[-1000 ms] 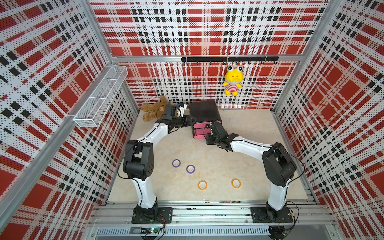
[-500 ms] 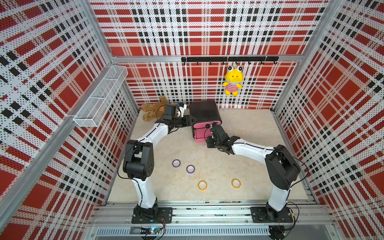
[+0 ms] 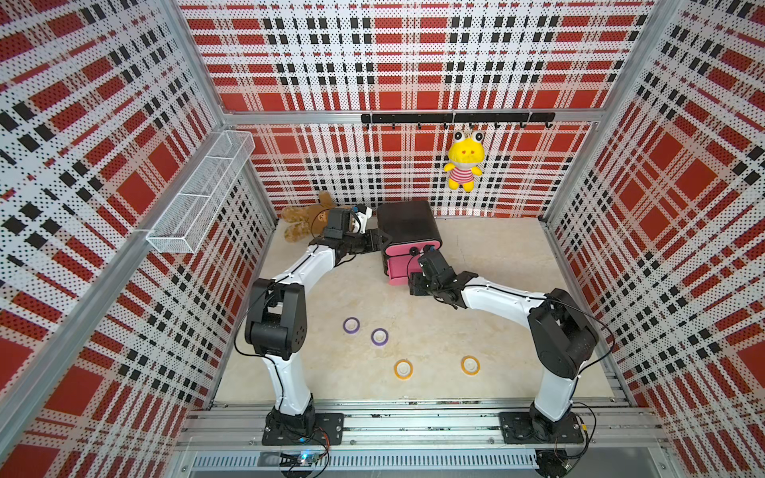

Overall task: Place the transparent tape into the drawer according to color
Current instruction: Open the drawer in the storage box.

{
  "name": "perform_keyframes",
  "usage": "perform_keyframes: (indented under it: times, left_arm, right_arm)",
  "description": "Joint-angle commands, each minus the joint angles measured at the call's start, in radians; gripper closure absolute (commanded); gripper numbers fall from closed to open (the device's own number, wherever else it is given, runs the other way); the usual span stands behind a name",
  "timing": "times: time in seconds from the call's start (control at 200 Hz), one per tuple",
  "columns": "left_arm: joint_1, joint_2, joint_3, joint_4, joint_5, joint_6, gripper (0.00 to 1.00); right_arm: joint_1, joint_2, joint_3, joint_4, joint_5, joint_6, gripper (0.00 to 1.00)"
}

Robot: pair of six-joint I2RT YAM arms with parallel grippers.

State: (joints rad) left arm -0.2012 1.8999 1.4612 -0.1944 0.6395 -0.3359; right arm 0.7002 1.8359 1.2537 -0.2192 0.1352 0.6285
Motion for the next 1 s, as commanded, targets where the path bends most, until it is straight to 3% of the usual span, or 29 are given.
perform_keyframes:
  times: [0.0, 0.195, 0.677, 0.992]
  left_arm:
    - [-0.014, 0.022, -0.021, -0.054, 0.019, 0.007, 0.38]
    - [-0.015, 0.008, -0.025, -0.048, 0.02, 0.006, 0.34]
    - [0.0, -0.047, -0.035, -0.033, -0.009, -0.012, 0.25]
    - [0.037, -0.184, -0.143, 0.038, -0.022, -0.058, 0.15]
  right_arm:
    - [0.005, -0.047, -0.007, -0.012, 0.013, -0.001, 0.3]
    - [0.006, -0.089, -0.009, -0.033, -0.011, -0.004, 0.21]
    - [-0.035, -0.225, -0.047, -0.137, -0.163, -0.044, 0.11]
    - [-0.105, -0.314, -0.069, -0.231, -0.258, -0.128, 0.05]
